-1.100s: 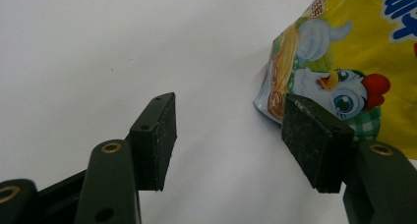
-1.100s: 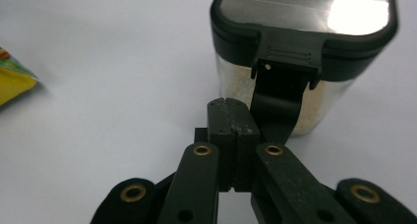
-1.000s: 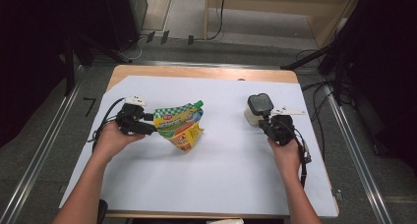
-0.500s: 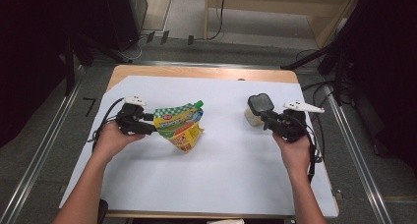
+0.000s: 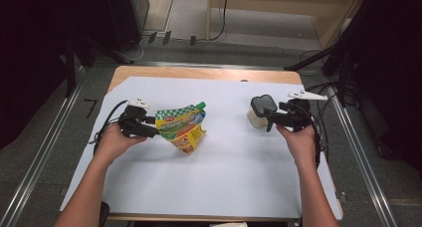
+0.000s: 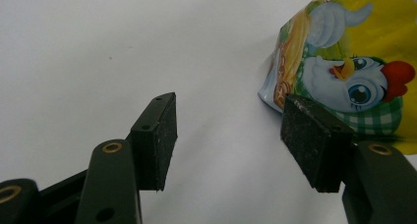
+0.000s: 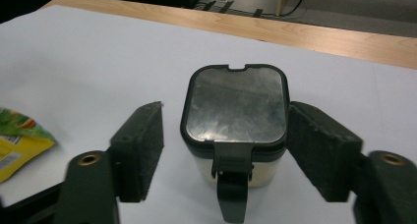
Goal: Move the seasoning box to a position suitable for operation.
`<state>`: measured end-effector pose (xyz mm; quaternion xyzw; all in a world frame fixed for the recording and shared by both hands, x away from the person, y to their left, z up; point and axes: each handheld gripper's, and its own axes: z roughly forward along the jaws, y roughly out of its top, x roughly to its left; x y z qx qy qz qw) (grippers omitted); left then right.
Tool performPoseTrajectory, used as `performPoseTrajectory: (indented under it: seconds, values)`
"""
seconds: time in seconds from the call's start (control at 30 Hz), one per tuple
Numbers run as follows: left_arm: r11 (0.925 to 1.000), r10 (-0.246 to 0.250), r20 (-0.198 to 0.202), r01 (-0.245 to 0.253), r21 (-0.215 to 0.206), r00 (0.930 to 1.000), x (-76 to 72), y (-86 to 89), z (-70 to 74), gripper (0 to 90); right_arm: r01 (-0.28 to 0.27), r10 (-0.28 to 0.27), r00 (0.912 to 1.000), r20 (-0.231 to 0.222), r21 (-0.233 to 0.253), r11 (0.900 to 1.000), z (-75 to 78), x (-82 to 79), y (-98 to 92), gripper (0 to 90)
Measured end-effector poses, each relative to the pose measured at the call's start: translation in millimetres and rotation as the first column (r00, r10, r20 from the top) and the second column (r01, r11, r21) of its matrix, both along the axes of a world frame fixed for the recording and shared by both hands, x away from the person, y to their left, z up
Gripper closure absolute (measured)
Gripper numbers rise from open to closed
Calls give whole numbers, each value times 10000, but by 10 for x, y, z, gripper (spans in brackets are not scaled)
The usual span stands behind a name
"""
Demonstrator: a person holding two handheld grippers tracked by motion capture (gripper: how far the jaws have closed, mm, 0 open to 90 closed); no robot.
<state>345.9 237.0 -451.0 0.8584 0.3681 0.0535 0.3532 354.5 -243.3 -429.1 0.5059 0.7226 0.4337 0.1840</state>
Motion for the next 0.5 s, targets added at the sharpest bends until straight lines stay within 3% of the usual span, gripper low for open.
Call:
performPoseTrajectory:
  seconds: [0.07, 0.2, 0.5]
  values:
    - [10000, -4, -12, 4, -10, 10000, -3, 2, 3, 396, 27, -28, 10000, -41, -95, 10000, -15, 47, 14, 247]
    - [9994, -47, -175, 41, -333, 9998, -14, -3, 16, 396, 264, -262, 9996, -75, 310, 9992, -60, 120, 16, 233]
    - [9993, -58, -82, 55, -374, 9999, -92, 29, 28, 393, 295, -296, 9994, -198, -86, 9995, -175, 234, 115, 139]
